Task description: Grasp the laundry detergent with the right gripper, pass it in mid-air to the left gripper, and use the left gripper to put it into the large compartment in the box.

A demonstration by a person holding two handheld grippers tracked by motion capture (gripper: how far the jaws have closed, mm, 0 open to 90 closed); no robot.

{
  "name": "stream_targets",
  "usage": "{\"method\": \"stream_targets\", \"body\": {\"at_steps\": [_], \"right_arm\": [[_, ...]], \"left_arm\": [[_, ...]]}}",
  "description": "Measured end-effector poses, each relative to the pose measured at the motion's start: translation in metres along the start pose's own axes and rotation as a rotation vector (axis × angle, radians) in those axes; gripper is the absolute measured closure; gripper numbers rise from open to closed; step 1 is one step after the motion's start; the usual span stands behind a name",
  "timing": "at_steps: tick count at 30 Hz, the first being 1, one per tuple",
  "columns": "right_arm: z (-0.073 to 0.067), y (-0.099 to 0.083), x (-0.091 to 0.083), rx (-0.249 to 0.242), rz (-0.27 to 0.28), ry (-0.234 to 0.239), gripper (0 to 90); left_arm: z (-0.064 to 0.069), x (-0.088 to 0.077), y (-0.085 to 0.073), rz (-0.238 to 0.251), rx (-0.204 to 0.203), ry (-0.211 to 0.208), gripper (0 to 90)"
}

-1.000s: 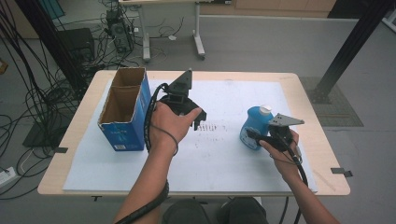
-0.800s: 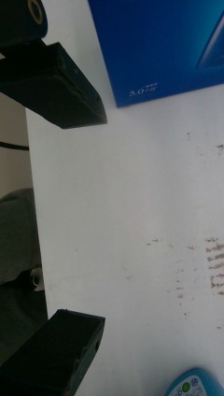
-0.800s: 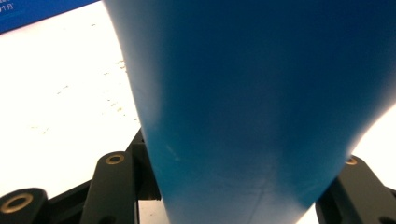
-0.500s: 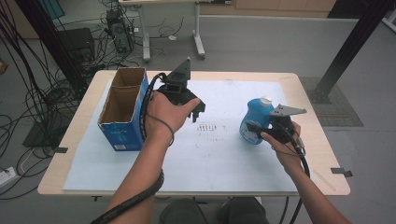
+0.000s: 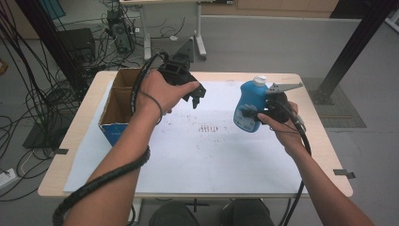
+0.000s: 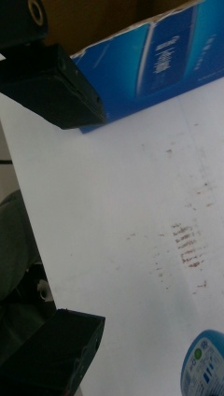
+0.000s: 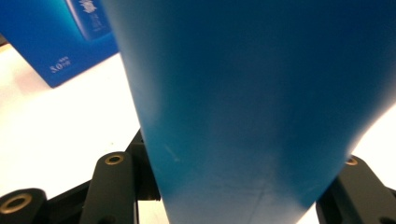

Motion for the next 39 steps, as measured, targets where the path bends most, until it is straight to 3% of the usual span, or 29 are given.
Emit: {"method": "stream_targets", "body": {"at_steps": [1,2,4,6,7,10,12,14,18,21,26,28,31,35,39], "right_arm": [[-0.001,0.004,0.002,-0.002,-0.008,0.011,44.1],[-0.001,0.007,0.005,-0.007,-0.014,0.02,44.1],[-0.002,0.014,0.01,-0.012,-0.03,0.042,44.1],[-0.003,0.018,0.013,-0.019,-0.041,0.056,44.1],[-0.004,0.025,0.017,-0.021,-0.052,0.074,44.1],[-0.006,0.038,0.024,-0.031,-0.059,0.109,44.1],[-0.007,0.042,0.026,-0.036,-0.064,0.122,44.1],[-0.013,0.052,0.035,-0.055,-0.085,0.157,44.1],[-0.023,0.059,0.045,-0.086,-0.122,0.196,43.9],[-0.04,0.066,0.063,-0.126,-0.158,0.246,43.9],[-0.054,0.069,0.079,-0.153,-0.179,0.291,43.9],[-0.064,0.066,0.088,-0.19,-0.197,0.319,43.9],[-0.072,0.064,0.095,-0.197,-0.21,0.349,43.9],[-0.084,0.065,0.107,-0.212,-0.209,0.386,44.0],[-0.091,0.065,0.113,-0.233,-0.2,0.417,43.9]], "left_arm": [[-0.002,-0.003,0.005,0.004,0.038,0.001,5.4],[-0.002,-0.003,0.005,0.004,0.038,0.001,5.4],[-0.006,-0.008,0.013,0.02,0.097,-0.001,5.4],[-0.007,-0.009,0.015,0.022,0.112,-0.002,5.3],[-0.009,-0.012,0.019,0.028,0.169,0.004,5.4],[-0.014,-0.019,0.027,0.061,0.244,0.027,5.3],[-0.014,-0.022,0.029,0.072,0.264,0.026,5.2],[-0.015,-0.027,0.029,0.101,0.346,-0.006,4.9],[-0.018,-0.028,0.028,0.12,0.419,0.011,5.0],[-0.021,-0.03,0.028,0.134,0.492,0.036,5.4],[-0.026,-0.036,0.024,0.155,0.535,0.041,5.4],[-0.029,-0.04,0.02,0.154,0.558,0.024,4.4],[-0.031,-0.042,0.017,0.154,0.577,0.016,4.4],[-0.035,-0.046,0.014,0.158,0.616,0.037,4.6],[-0.037,-0.047,0.012,0.152,0.647,0.021,4.3]]}}
Point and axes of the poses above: each handheld gripper's, and its own axes: x roughly forward along the jaws, y roughly out of its top, z roughly to its right, the point moved 8 cm from there along x, roughly forward along the jaws, and after that the axes turned 15 degrees about y, right-handed, at the moved point
